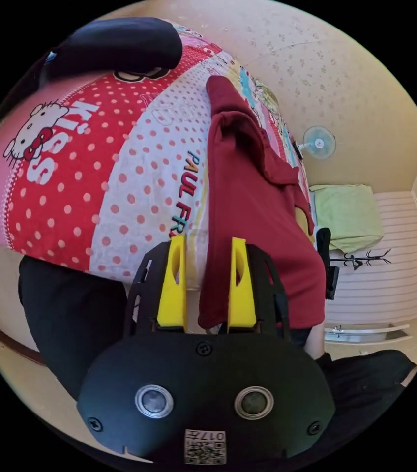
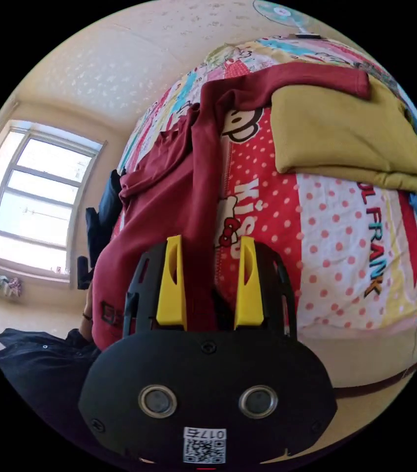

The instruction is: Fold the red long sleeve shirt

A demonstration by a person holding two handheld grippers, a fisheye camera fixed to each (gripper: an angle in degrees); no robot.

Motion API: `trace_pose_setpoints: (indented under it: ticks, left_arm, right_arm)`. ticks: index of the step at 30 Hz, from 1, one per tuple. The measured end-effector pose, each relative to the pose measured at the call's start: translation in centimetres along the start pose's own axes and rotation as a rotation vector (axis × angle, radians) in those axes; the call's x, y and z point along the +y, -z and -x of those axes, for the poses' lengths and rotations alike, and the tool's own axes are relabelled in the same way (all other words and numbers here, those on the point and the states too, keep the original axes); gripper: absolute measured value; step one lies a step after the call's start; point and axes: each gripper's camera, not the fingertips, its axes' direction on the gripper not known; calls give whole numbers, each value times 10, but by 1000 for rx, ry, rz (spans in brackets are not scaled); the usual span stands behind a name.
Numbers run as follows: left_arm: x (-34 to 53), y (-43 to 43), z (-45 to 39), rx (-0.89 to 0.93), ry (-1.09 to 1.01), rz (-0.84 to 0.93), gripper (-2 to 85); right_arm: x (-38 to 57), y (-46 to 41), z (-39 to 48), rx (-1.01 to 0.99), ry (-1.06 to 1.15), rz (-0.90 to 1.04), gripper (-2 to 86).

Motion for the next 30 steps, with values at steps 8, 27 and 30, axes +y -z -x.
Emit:
trace_pose_setpoints:
  ticks: [8, 27, 30]
  left_arm:
    - [-14, 48, -2, 355, -19, 100, 14]
    - [32, 153, 57, 218, 147, 123, 78]
    - [36, 169, 59, 218, 165, 85, 78]
  right_arm:
    - [17, 68, -5, -283, 88, 36, 23]
    - [27, 208, -122, -169, -314, -512, 87]
    - [-2, 204, -152, -149, -426, -624, 102]
